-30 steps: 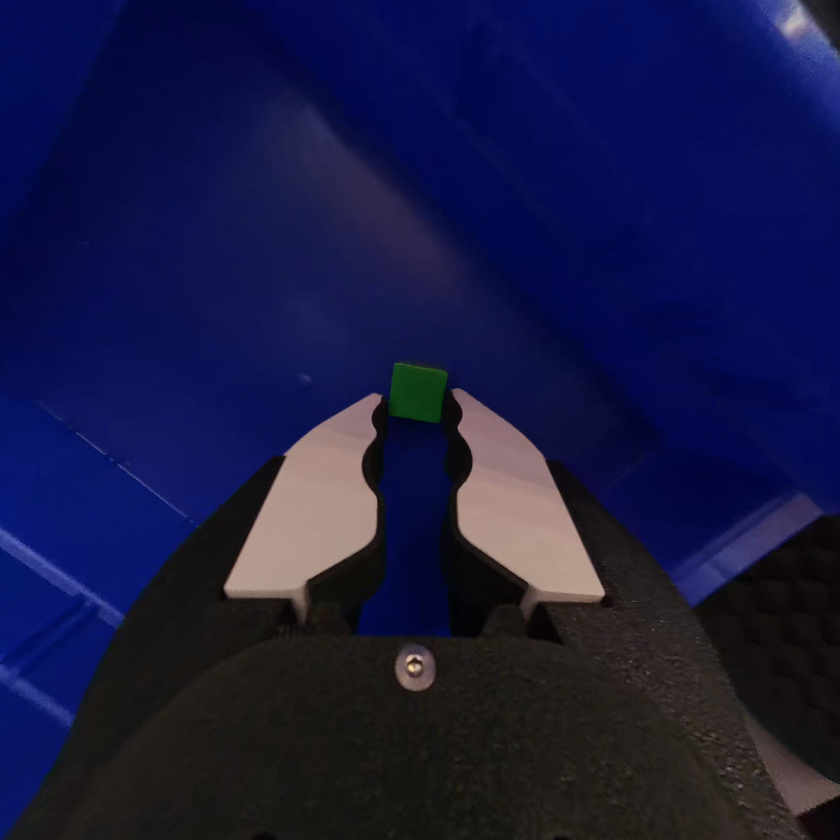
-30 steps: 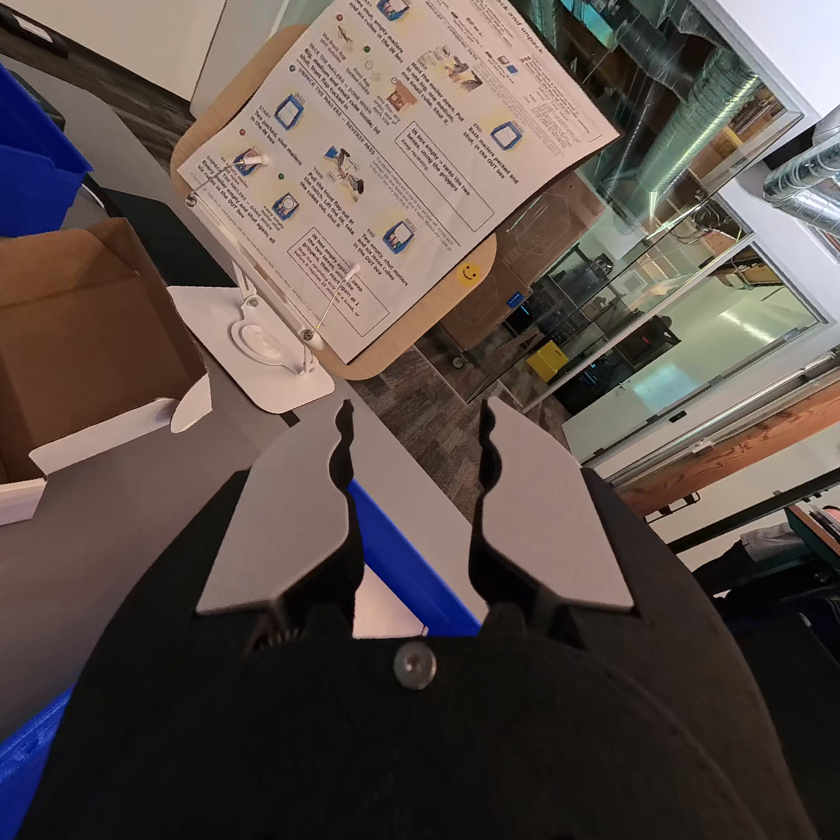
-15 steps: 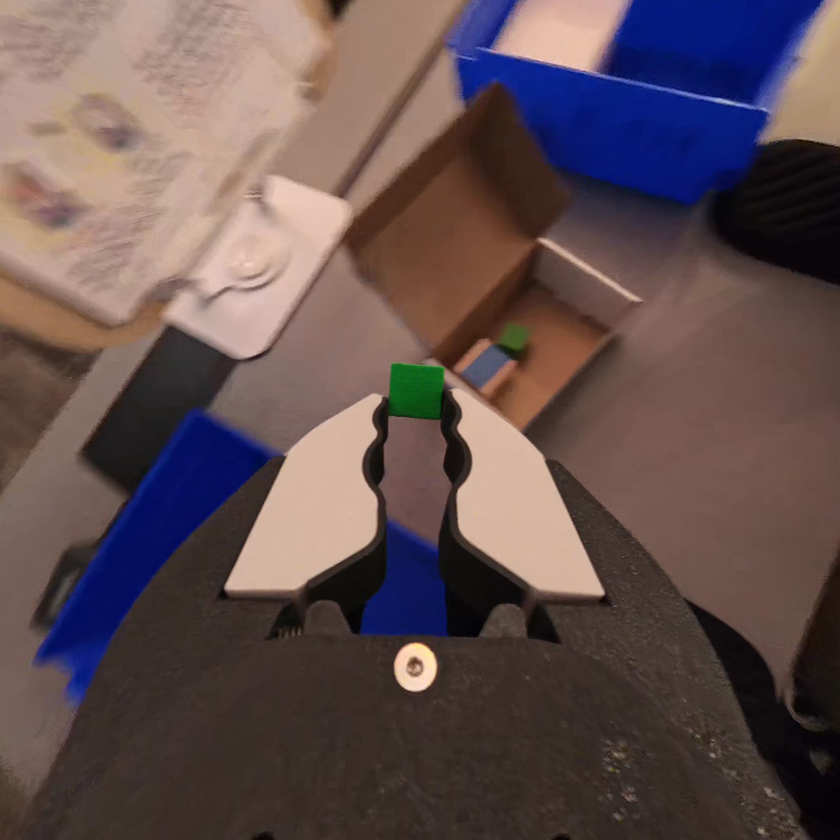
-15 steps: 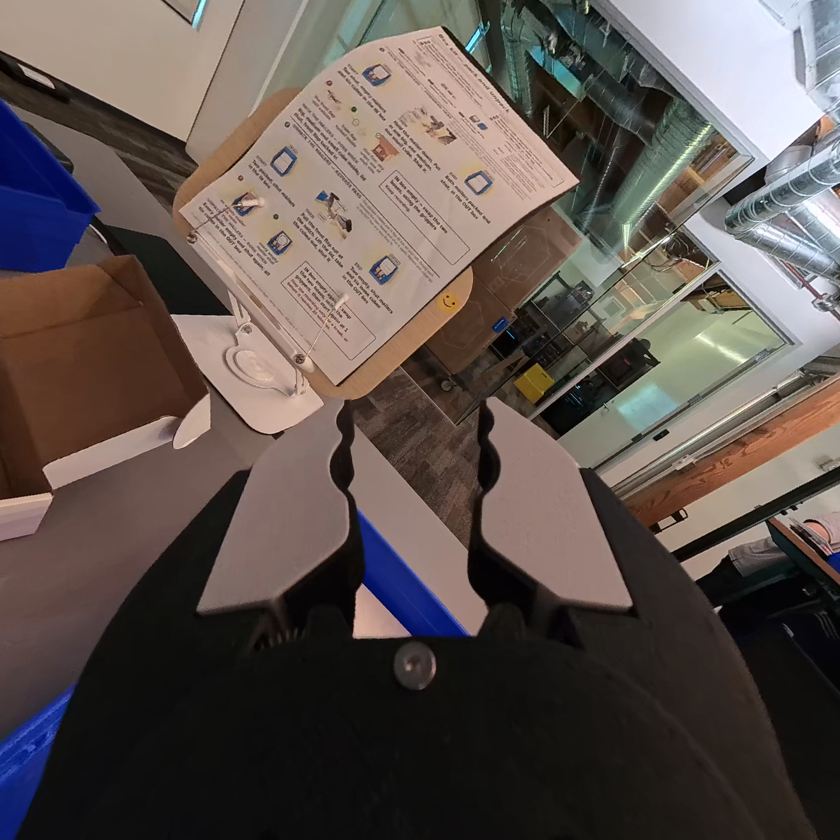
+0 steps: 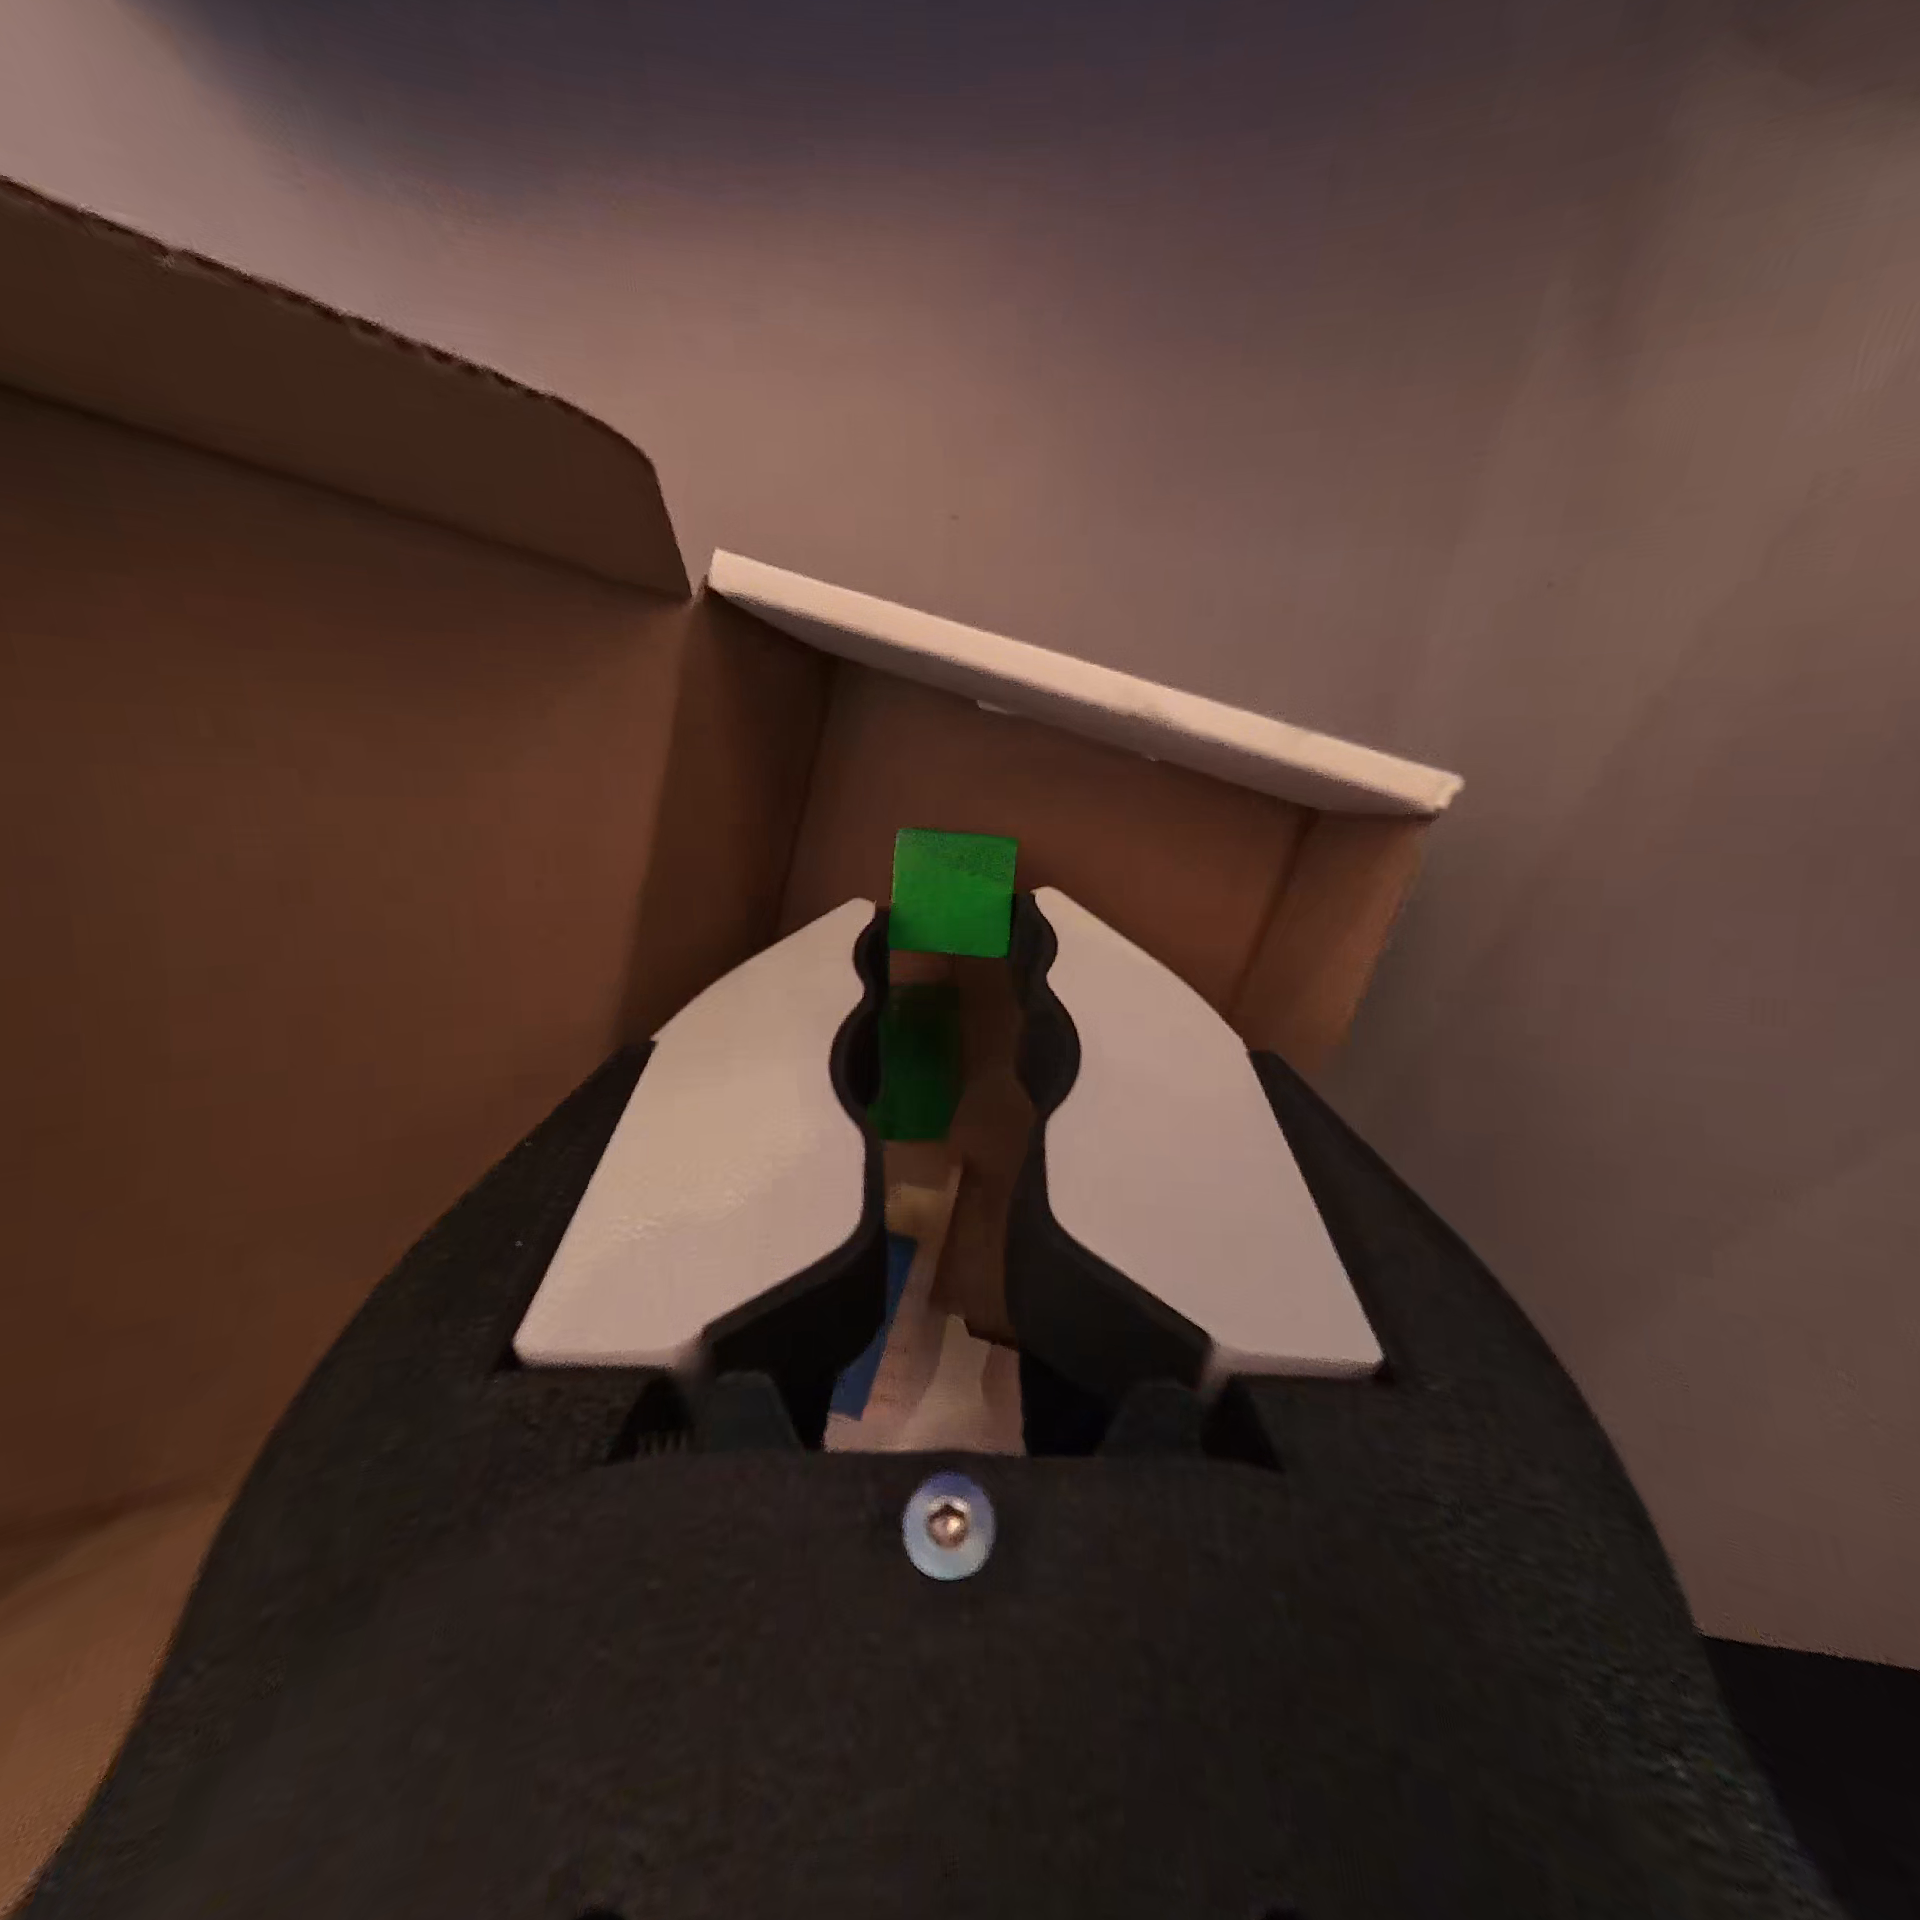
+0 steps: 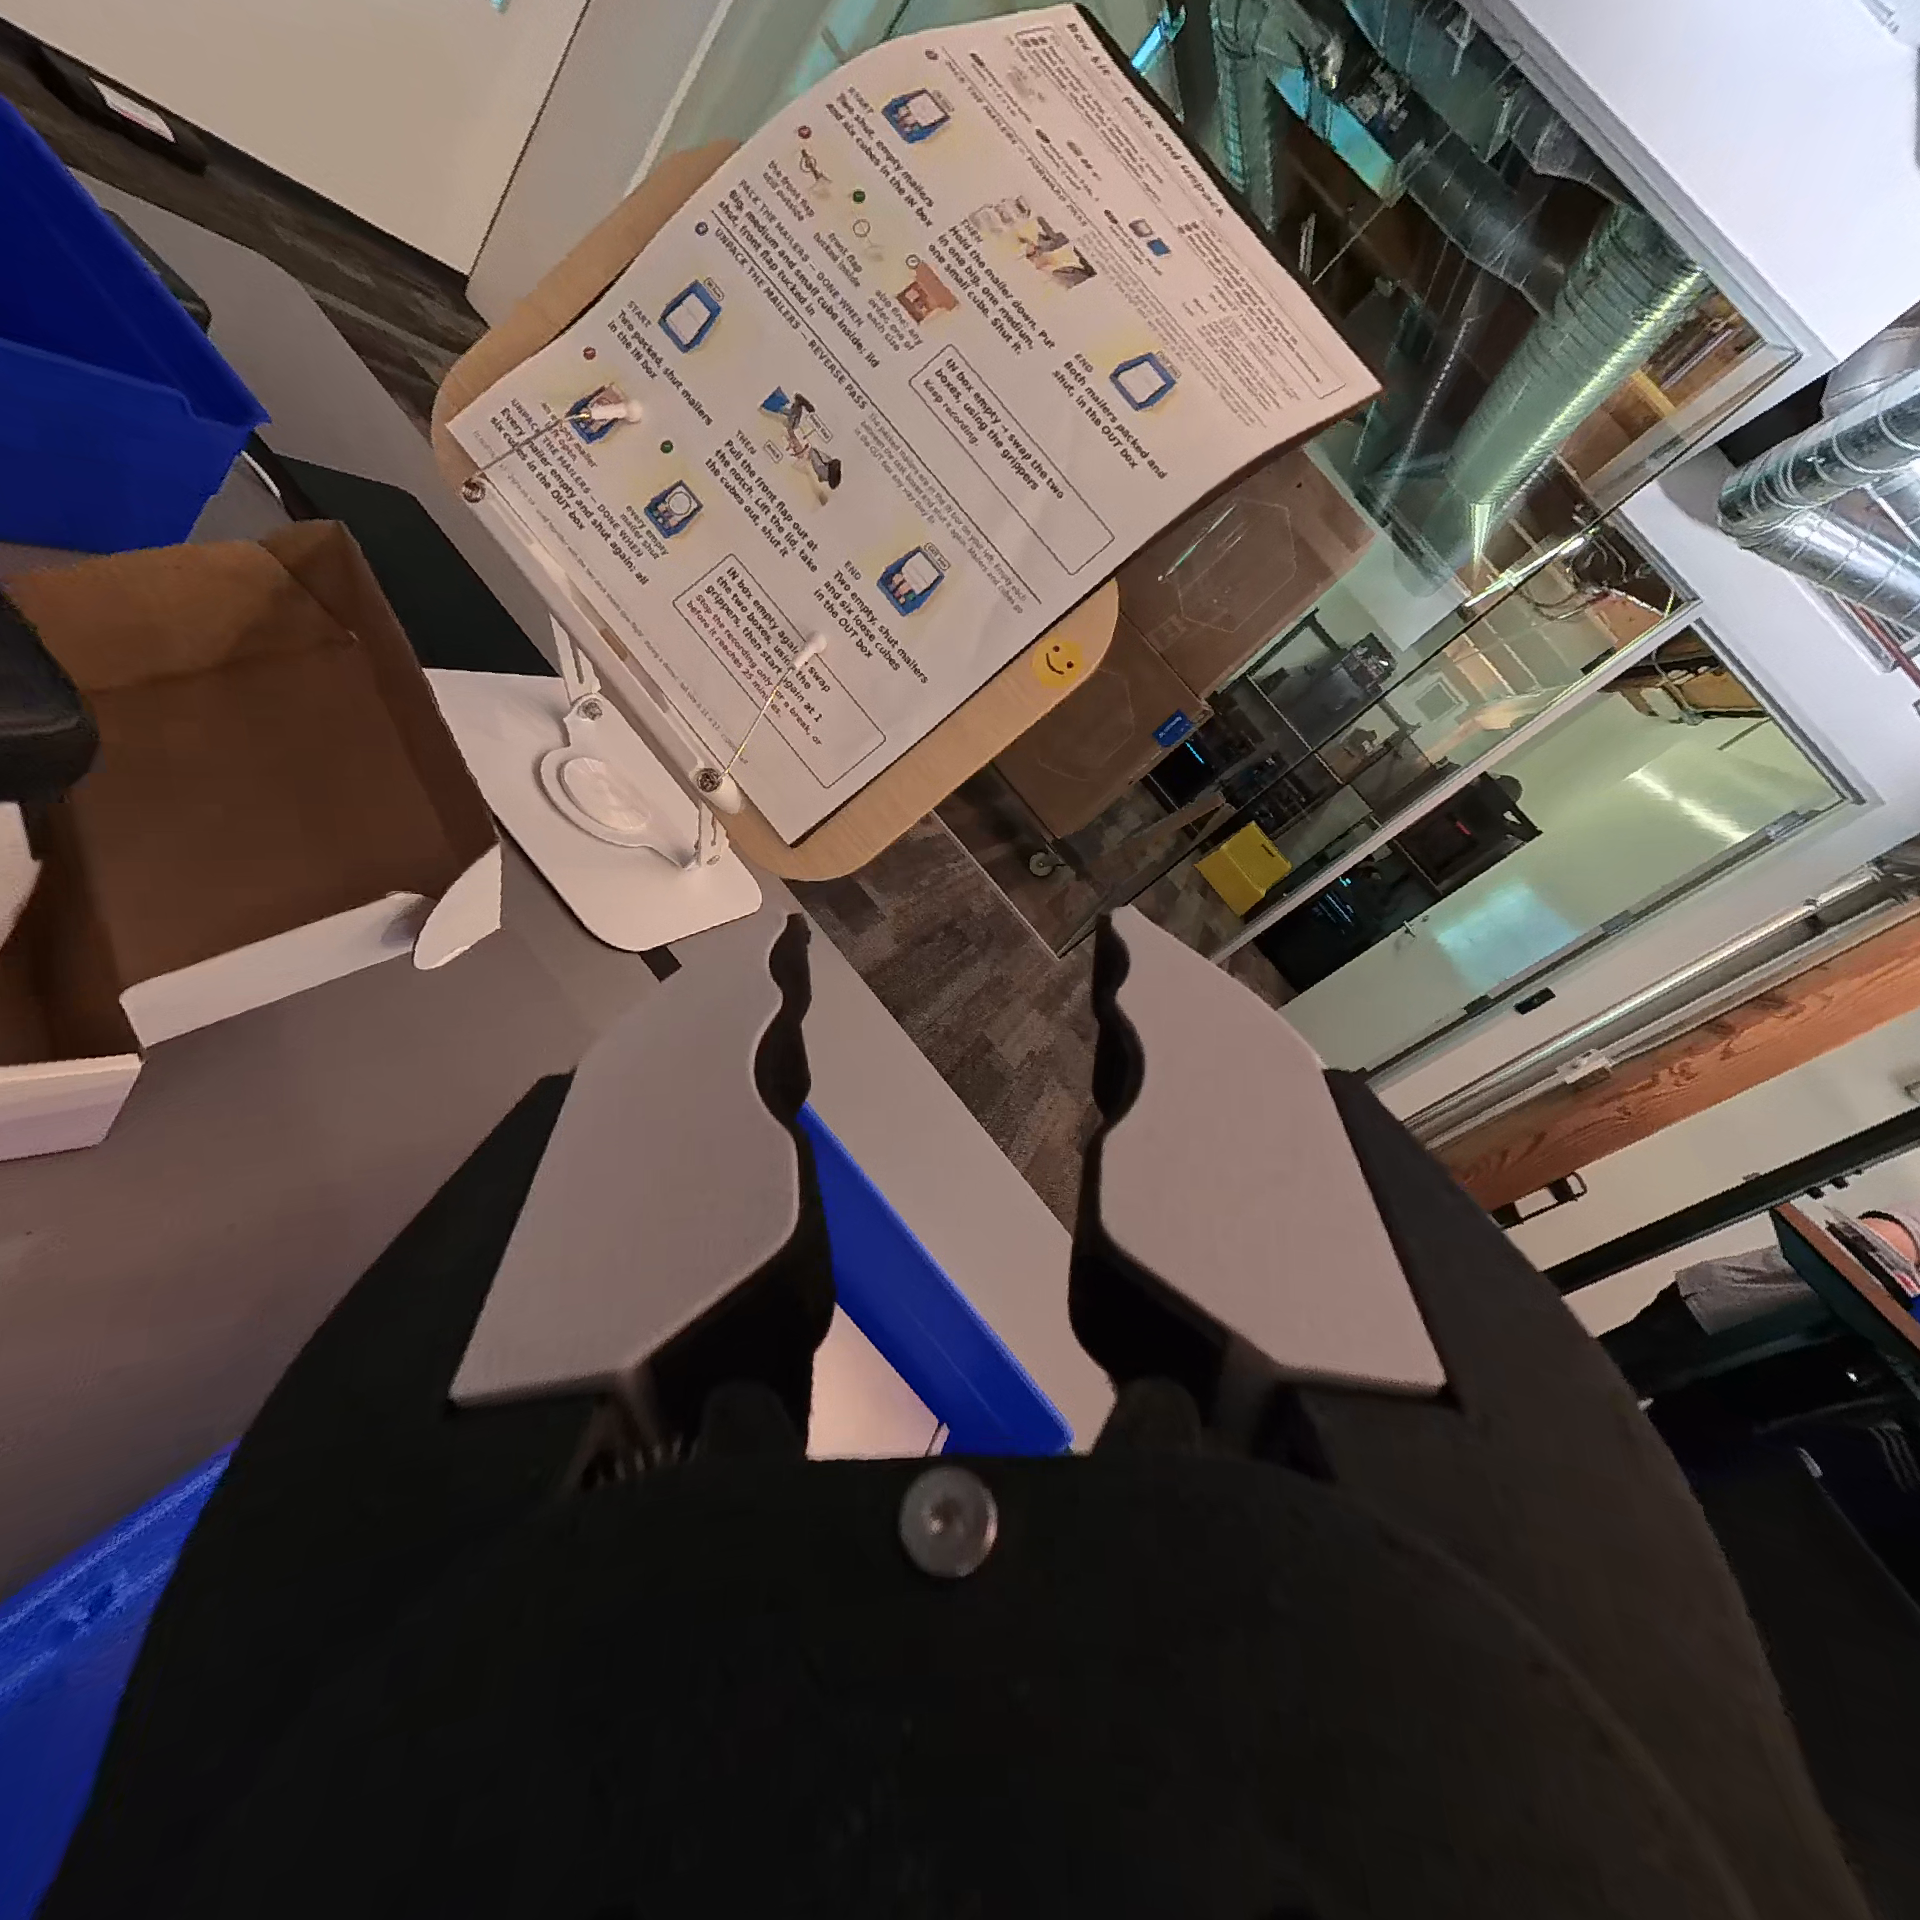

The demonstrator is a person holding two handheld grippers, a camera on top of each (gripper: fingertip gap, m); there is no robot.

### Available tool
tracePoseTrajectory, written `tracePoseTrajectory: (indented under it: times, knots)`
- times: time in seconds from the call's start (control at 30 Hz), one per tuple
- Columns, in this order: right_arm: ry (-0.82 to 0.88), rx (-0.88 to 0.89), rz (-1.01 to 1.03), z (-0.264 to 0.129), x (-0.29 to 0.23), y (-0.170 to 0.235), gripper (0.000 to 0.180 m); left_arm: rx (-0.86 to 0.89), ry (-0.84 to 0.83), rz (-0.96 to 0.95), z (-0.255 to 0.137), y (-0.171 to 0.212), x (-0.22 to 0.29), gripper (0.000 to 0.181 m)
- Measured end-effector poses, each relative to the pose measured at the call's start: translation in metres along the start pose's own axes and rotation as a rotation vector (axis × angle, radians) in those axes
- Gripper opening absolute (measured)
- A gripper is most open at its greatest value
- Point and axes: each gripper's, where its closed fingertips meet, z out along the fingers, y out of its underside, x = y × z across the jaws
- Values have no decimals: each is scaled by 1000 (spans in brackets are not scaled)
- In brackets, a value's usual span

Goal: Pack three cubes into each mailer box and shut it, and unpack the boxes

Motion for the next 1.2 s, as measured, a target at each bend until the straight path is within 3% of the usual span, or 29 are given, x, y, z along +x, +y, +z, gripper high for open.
tracePoseTrajectory:
  times: [0.3,0.37,0.4,0.47,0.57,0.63,0.73,0.83,0.9,1.0,1.07,1.2]
  knots:
    - [-12,-7,28,-2,3,7,53,-10,13,-18,14,0,-3,23]
    - [-26,-17,25,0,-1,9,53,3,-21,-45,7,-1,-9,33]
    - [-33,-24,25,1,-3,10,53,36,-32,-61,-2,-3,-11,30]
    - [-60,-48,43,5,-9,11,53,167,-67,-104,-29,-13,-16,41]
    - [-111,-97,98,17,-22,13,54,474,-129,-210,-96,-32,-26,52]
    - [-158,-128,137,29,-36,14,54,620,-279,-328,-140,-25,-50,54]
    - [-270,-202,296,52,-70,19,56,638,-588,-478,-183,14,-93,55]
    - [-373,-355,643,72,-106,29,61,567,-682,-589,-193,41,-116,55]
    - [-472,-389,761,80,-131,30,64,578,-589,-671,-184,42,-119,51]
    - [-476,-504,767,84,-147,53,59,565,-353,-808,-152,41,-113,50]
    - [-579,-544,798,79,-166,52,57,550,-241,-856,-131,39,-108,53]
    - [-688,-641,746,71,-193,51,40,412,-197,-881,-100,54,-103,48]
